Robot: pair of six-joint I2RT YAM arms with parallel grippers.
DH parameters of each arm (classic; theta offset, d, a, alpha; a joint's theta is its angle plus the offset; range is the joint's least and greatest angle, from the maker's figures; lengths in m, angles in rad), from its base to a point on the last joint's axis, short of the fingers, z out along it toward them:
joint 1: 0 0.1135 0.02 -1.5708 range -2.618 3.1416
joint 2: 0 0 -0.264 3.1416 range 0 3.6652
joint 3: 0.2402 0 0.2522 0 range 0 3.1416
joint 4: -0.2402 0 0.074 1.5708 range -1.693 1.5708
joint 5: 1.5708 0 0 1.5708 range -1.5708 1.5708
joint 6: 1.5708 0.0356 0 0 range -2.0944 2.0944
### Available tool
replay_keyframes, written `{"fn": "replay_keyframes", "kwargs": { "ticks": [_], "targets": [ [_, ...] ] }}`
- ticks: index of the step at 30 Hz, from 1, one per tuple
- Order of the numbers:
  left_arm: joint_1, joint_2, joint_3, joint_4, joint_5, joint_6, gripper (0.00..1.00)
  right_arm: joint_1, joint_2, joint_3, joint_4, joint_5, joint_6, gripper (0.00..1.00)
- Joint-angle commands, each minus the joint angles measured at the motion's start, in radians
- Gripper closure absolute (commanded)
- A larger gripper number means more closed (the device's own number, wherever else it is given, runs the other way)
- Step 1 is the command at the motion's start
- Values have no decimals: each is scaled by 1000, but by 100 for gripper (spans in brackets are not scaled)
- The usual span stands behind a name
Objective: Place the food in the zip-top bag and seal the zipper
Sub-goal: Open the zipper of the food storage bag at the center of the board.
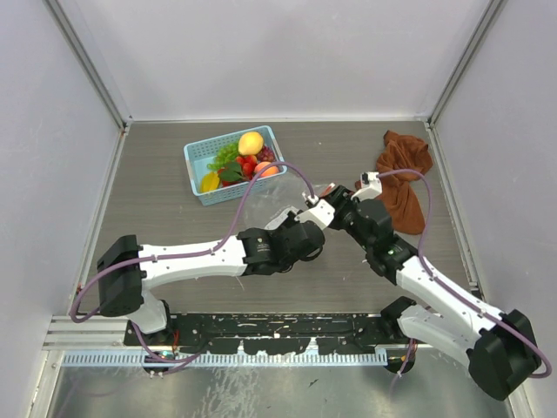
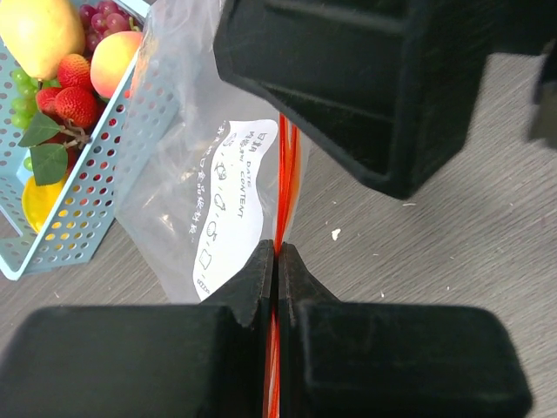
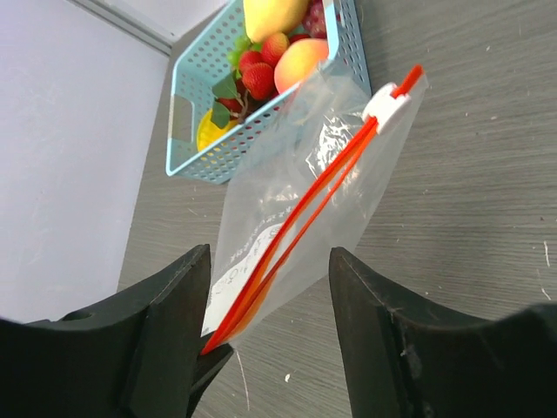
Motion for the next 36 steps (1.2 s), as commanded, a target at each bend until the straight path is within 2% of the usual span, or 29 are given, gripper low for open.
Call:
{"fn": "replay_keyframes", "kwargs": {
  "ticks": [1, 9, 22, 36],
  "targets": [
    [-4, 3, 47, 27, -40, -23, 100, 4, -88, 22, -38, 78, -27, 37],
    [-4, 6, 48, 24, -41, -27, 100, 4, -132, -16, -68, 136, -7, 37],
    [-5, -1, 44, 24, -39, -32, 100, 4, -76, -33, -25, 130, 14, 43],
    [-5, 3, 37, 24, -31, -34, 100, 3, -49, -33, 10, 103, 26, 44]
  ]
}}
